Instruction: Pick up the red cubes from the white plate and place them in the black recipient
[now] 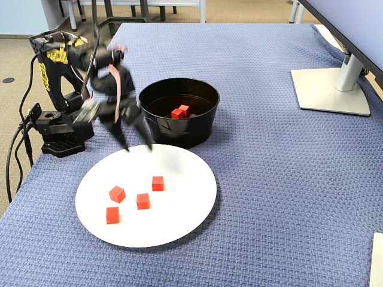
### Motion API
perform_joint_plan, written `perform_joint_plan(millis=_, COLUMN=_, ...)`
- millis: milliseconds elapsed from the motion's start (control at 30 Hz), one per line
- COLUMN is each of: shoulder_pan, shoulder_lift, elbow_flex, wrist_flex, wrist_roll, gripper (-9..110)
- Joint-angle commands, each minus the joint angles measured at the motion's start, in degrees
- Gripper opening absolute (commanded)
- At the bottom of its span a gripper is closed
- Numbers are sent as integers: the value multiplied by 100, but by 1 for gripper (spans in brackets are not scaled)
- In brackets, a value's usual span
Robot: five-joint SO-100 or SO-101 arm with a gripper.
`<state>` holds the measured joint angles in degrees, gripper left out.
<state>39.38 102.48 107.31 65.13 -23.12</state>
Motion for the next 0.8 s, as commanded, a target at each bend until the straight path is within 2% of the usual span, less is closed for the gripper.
perform_joint_plan(millis=0, shoulder_pan=492, shoulder_lift=-729, elbow_flex=-352, wrist_flex=-132, wrist_roll=422, gripper=22)
perform_joint_plan(millis=233, shoulder_pan=949, shoulder_lift=-1468, elbow_flex=-800, wrist_flex=-105, wrist_roll=281, gripper=20)
perform_joint_plan(millis=367, shoulder_pan=1099, shoulder_lift=-1837, elbow_flex=-879, wrist_flex=-316, wrist_roll=-79, gripper=21)
perform_joint_plan(millis=533, shoulder_pan=1195, shoulder_lift=-2197, elbow_flex=-896, wrist_flex=-439, wrist_roll=-993, gripper=21)
perform_joint_plan(millis=767, shoulder_pan=1151, shoulder_lift=-2355, elbow_flex=-826, wrist_flex=-650, wrist_roll=-1389, gripper=17)
